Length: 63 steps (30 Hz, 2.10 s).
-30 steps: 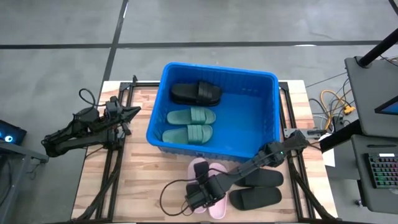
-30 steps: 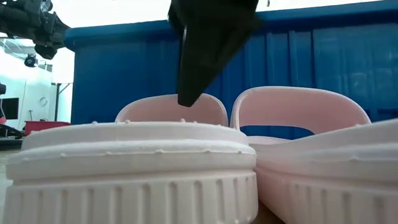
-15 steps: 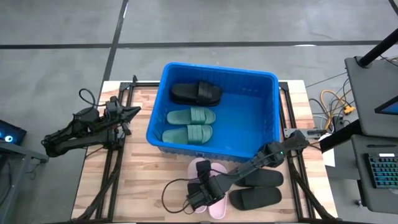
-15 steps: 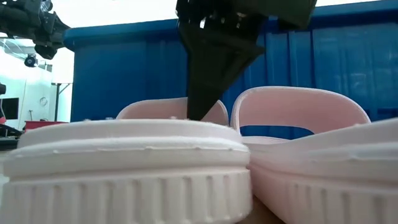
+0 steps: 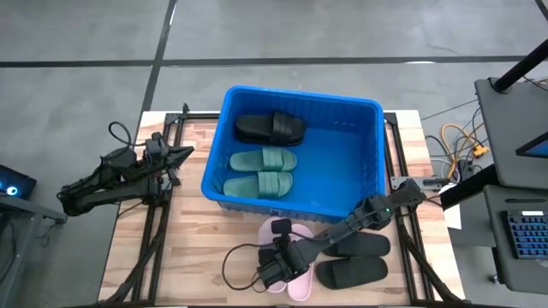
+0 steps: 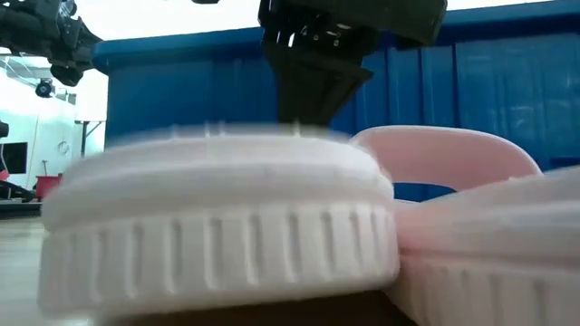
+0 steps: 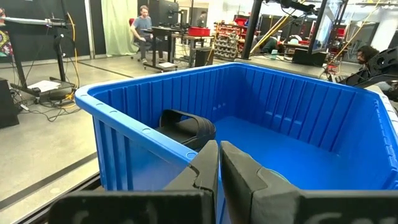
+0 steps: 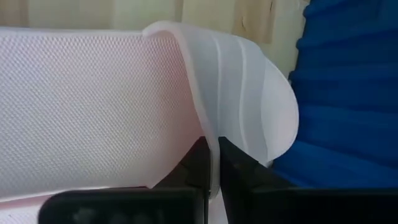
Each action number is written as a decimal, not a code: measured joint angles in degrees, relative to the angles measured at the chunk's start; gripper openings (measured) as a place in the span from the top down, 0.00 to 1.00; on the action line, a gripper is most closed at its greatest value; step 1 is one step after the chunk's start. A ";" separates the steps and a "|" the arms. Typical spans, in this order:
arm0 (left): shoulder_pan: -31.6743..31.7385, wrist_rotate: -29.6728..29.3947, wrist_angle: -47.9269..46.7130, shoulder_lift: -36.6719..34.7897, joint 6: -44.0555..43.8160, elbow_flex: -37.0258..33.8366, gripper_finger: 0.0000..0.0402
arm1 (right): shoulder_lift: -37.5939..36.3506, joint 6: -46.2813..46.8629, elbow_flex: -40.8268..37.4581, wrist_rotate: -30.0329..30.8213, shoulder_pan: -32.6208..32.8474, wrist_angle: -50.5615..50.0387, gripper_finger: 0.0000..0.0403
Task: Pick and place slides into bin
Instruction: Put the pink slipper into the blue bin
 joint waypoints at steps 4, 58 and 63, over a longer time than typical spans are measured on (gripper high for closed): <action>0.01 0.00 -0.02 0.00 0.00 0.00 1.00 | -0.36 -0.13 1.58 -0.28 0.00 -1.35 0.97; 0.00 0.64 0.70 0.00 -1.55 0.07 1.00 | -37.12 -4.20 -0.39 35.77 -14.69 -16.38 0.97; 0.00 0.65 0.74 0.00 -1.53 0.07 1.00 | -41.52 -5.40 -5.25 32.50 -23.39 -16.38 0.97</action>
